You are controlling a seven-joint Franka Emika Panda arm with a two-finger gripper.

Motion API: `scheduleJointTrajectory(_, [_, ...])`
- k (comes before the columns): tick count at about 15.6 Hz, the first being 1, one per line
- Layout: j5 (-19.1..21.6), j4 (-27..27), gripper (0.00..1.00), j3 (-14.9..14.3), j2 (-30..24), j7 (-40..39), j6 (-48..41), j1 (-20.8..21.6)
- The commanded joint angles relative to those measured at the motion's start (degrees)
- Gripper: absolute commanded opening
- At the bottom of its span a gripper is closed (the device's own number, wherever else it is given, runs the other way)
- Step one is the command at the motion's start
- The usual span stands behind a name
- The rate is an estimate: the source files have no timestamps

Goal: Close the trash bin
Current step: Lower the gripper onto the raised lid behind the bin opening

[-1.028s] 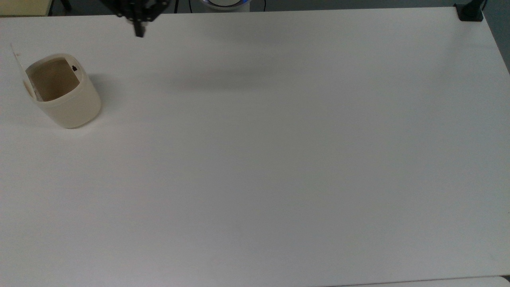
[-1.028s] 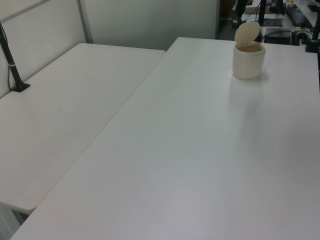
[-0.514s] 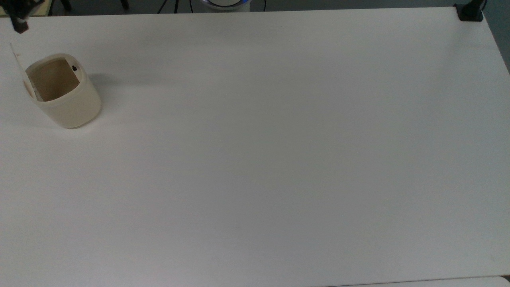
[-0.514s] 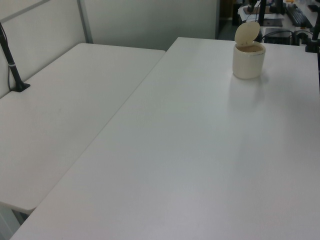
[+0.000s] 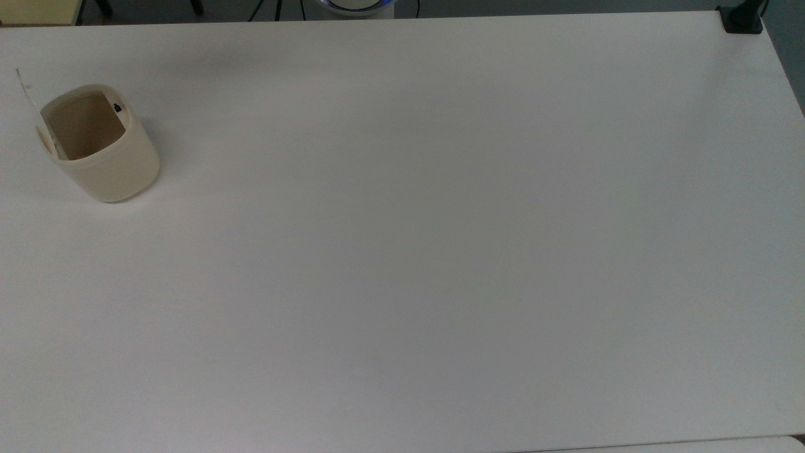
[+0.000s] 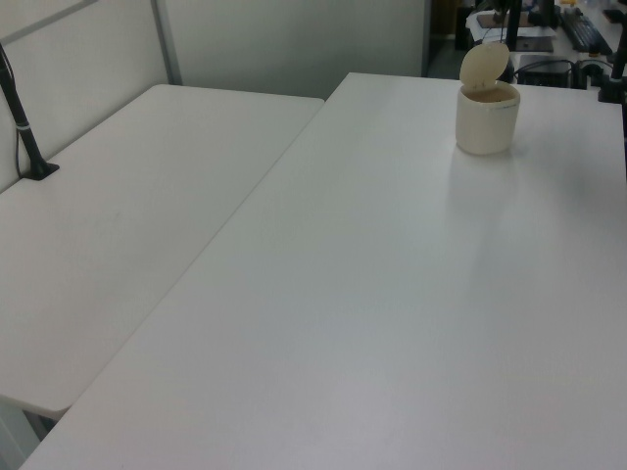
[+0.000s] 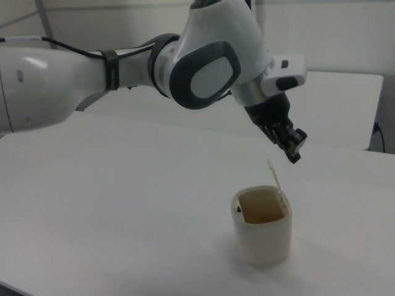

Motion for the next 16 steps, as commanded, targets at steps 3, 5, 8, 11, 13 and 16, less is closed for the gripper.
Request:
scheduleJointTrajectory(3, [-0.15,-3.29,0.00,0.36,0.18,-0.56,1.04,1.03])
scheduleJointTrajectory(5, [0.28,-4.61,0.00,0.54,0.09,-2.05,0.78,1.56])
scheduleJointTrajectory(8, [0.55,-6.20,0.00,0.63,0.09,-2.41,-0.27,2.79])
scheduleJointTrajectory(11, [0.64,-7.68,0.00,0.72,0.18,-5.03,-3.18,3.49])
scheduleJointTrajectory(13, [0.64,-9.09,0.00,0.72,0.18,-6.45,-3.18,4.37])
scheduleJointTrajectory(16, [0.73,-10.59,0.00,0.72,0.27,-7.07,-3.27,5.42])
